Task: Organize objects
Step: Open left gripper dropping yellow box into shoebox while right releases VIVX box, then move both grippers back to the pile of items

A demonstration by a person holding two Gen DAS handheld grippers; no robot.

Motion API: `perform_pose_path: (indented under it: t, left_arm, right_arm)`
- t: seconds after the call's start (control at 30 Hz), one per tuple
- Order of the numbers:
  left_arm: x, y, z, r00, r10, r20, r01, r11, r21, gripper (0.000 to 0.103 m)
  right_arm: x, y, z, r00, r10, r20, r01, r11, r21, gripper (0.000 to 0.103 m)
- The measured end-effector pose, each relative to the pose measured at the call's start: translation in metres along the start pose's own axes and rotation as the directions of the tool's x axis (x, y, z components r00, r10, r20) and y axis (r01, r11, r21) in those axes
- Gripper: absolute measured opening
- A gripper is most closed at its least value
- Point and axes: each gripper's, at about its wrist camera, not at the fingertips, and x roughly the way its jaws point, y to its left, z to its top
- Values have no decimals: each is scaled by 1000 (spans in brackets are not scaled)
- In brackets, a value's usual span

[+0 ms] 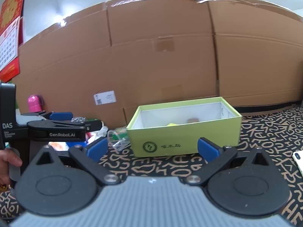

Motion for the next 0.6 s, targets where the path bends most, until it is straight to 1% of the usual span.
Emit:
perform_pose_path:
  t: [0.13,0.27,0.37,0.43,0.5,0.6]
  left_arm:
    - [-1,16,-11,998,44,-45,-46,998,-38,103]
    - [-7,27,-22,994,71,-78,-76,995,-69,103]
    - [-16,37,-27,990,100,-98,-110,990,-93,103]
    - [-27,45,-32,987,128,-102,-138,986,-98,103]
    - [-41,54,-41,979,174,-104,-184,979,-92,103]
    - [-59,71,-56,962,237,-132,-249,965,-84,103]
  right_arm:
    - [3,8,-1,1000,16,-14,-17,1000,-20,103]
    - [7,15,-3,999,40,-27,-41,999,-32,103]
    - [16,22,-6,995,79,-56,-81,996,-24,103]
    - [24,29,-10,989,126,-77,-127,992,-12,103]
    - [35,39,-16,979,171,-108,-171,985,3,103]
    - [58,56,-29,955,235,-178,-234,972,27,103]
